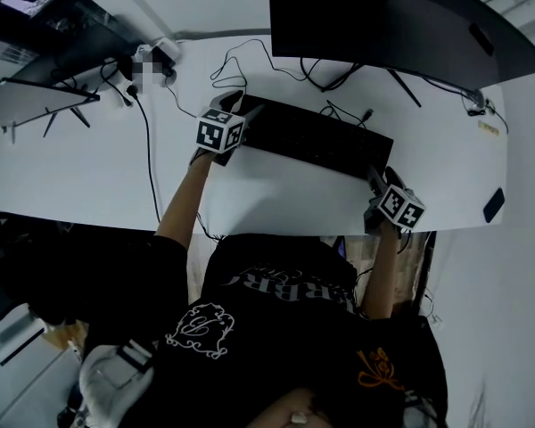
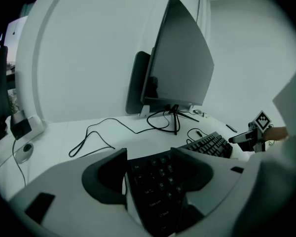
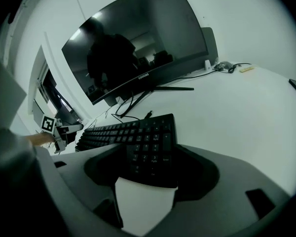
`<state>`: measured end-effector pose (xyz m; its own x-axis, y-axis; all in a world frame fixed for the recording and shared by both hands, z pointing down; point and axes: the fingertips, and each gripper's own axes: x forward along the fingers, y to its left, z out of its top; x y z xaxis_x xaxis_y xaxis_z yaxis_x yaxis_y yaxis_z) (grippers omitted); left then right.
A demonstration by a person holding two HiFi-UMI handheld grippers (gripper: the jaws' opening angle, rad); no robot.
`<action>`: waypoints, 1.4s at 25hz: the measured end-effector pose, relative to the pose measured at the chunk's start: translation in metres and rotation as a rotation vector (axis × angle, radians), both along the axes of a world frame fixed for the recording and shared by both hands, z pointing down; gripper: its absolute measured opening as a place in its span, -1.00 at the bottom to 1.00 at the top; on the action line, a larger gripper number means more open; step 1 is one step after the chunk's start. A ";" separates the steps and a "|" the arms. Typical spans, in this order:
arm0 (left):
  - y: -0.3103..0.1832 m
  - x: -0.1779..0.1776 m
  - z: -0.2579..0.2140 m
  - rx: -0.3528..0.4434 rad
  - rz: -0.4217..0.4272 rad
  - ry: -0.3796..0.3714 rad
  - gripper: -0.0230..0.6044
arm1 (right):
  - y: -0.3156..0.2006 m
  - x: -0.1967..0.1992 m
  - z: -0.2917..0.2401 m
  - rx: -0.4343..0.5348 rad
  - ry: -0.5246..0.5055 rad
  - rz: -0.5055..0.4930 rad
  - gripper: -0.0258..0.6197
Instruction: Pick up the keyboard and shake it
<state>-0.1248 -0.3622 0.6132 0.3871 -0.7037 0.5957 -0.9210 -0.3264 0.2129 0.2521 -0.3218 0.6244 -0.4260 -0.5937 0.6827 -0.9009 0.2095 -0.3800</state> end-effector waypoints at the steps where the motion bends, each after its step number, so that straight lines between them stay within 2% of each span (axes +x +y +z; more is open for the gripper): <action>1: 0.003 0.003 -0.007 0.015 0.012 -0.004 -0.06 | 0.001 -0.002 -0.005 0.011 -0.017 -0.013 0.01; 7: 0.025 0.041 -0.050 0.102 0.089 -0.005 -0.06 | 0.009 -0.019 -0.046 0.105 -0.100 -0.112 -0.12; 15: 0.077 0.123 -0.105 0.203 0.106 0.107 -0.16 | 0.039 -0.040 -0.095 0.178 -0.196 -0.269 -0.36; 21: 0.114 0.171 -0.122 0.228 0.056 0.165 -0.28 | 0.054 -0.054 -0.115 0.222 -0.232 -0.417 -0.46; 25: 0.136 0.188 -0.125 0.226 0.018 0.172 -0.41 | 0.064 -0.062 -0.126 0.248 -0.257 -0.484 -0.54; 29: 0.155 0.199 -0.127 0.217 -0.011 0.180 -0.53 | 0.077 -0.065 -0.133 0.257 -0.284 -0.524 -0.60; 35: 0.177 0.206 -0.127 0.184 -0.018 0.181 -0.60 | 0.096 -0.067 -0.134 0.250 -0.289 -0.543 -0.75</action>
<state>0.0817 -0.1854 0.4865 0.4622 -0.8015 0.3794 -0.8793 -0.3588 0.3130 0.1854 -0.2255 0.4903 -0.8544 -0.3688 0.3661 -0.5120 0.7180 -0.4715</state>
